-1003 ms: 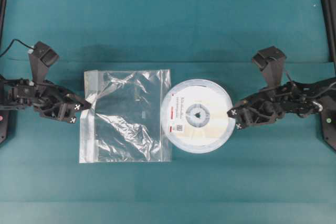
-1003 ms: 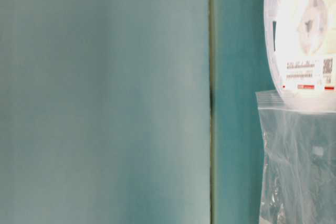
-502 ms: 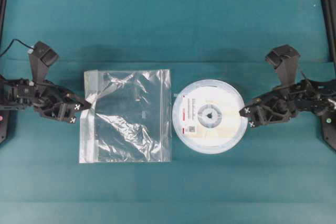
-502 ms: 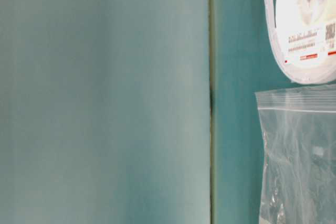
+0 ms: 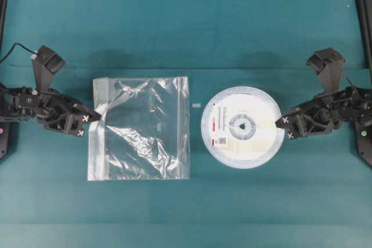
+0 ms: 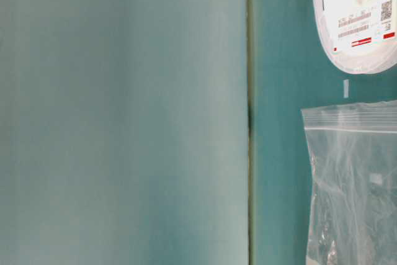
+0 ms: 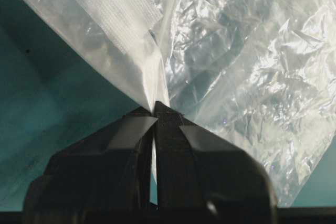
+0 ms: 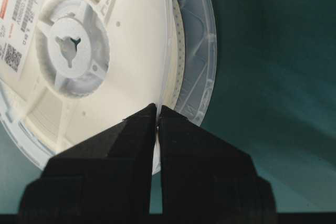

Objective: Take out the reel from the clear zip bag.
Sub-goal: 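Set the reel on the table right of the bag and release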

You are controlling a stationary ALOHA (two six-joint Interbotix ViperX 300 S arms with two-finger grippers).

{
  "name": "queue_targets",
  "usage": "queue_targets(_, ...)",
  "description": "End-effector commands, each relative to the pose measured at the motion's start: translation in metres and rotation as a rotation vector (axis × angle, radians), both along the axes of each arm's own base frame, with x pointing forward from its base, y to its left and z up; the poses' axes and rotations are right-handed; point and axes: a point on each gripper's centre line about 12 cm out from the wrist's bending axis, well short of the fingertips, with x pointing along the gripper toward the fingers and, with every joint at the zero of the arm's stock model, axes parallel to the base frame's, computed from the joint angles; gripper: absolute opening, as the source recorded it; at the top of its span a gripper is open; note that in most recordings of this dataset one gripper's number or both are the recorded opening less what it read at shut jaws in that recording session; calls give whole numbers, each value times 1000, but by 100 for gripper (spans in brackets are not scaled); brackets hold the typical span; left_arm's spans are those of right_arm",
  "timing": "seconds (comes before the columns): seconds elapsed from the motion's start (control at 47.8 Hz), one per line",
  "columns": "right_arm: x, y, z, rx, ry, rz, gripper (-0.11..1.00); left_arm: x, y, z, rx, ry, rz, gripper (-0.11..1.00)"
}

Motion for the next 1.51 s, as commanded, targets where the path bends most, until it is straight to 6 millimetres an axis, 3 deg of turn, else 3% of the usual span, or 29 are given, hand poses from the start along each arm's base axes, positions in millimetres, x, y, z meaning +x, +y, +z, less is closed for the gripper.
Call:
queue_targets(0.0, 3, -1, 2, 2, -9, -8, 2, 5, 1, 6, 8, -28, -5, 0)
queue_targets(0.439, 7, -2, 5, 10, -26, -27, 2, 6, 1, 7, 8, -31, -5, 0)
queue_targets(0.543, 9, -2, 7, 13, -28, -25, 7, 6, 1, 7, 8, -33, -5, 0)
queue_targets(0.648, 13, -2, 10, 14, -36, -25, 24, 7, 1, 8, 9, -36, -5, 0)
queue_targets(0.857, 23, -3, 18, 11, -65, -18, 82, 9, 1, 9, 10, -42, -5, 0)
queue_targets(0.941, 25, -3, 21, 7, -74, -12, 94, 9, 1, 9, 10, -40, -5, 0)
queue_targets(1.484, 22, 0, 38, 20, -120, 7, 93, 5, 0, 16, 17, -53, -10, 1)
